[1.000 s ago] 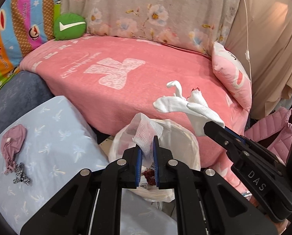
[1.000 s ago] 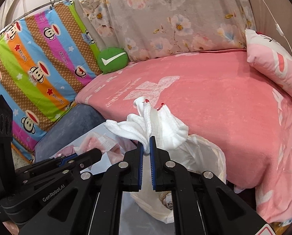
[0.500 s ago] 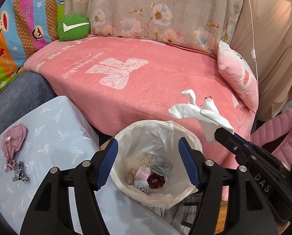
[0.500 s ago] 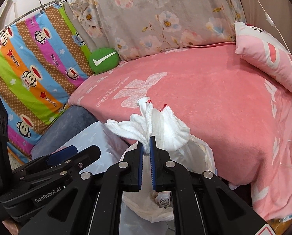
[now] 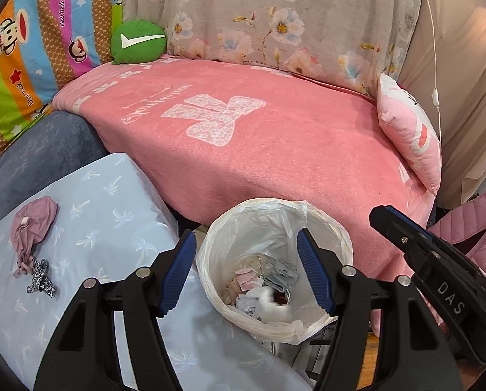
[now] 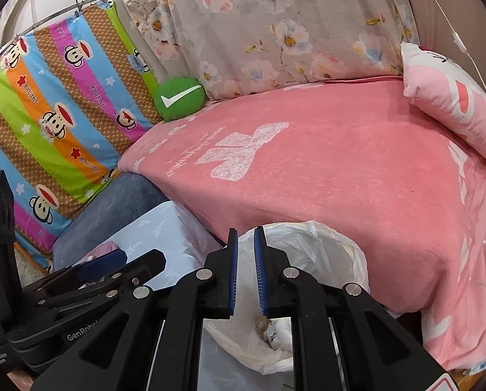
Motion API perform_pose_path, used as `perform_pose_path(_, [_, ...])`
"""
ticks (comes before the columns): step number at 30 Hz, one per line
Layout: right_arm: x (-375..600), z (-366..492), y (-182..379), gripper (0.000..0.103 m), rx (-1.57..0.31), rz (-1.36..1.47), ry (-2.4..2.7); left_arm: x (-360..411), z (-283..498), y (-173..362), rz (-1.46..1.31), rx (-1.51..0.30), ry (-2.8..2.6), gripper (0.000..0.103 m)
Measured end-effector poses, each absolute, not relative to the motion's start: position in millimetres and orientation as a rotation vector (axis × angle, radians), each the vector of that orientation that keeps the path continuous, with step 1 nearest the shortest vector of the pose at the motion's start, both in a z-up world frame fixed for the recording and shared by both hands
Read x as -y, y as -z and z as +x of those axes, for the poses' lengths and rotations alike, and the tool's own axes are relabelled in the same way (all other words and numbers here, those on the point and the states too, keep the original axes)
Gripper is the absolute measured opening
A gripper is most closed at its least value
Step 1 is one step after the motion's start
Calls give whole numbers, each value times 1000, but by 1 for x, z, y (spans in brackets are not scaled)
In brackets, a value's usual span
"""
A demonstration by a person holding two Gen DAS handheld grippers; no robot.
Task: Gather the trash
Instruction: 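Open the left tool over the bin, then open the right tool to drop the white socks, then move both tools back over the leopard-print strap and mauve cap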
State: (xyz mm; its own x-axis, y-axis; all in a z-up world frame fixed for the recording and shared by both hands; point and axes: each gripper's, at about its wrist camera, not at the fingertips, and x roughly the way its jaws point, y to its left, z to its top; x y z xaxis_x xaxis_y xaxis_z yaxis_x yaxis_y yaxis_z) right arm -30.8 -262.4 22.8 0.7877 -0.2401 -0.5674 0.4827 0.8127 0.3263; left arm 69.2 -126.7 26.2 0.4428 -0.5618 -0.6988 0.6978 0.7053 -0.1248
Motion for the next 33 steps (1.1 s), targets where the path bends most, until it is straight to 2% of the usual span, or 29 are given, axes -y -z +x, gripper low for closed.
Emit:
perform_pose_path(10, [248, -23, -21, 16, -551, 463, 379, 111, 77, -22, 166, -799, 756, 61])
perform_pose_path(23, [212, -1, -17, 25, -586, 420, 325, 74, 93, -15, 113, -823, 695, 61])
perform_pose_path(33, [178, 21, -13, 25, -620, 385, 271, 40, 109, -8, 65, -840, 636, 61])
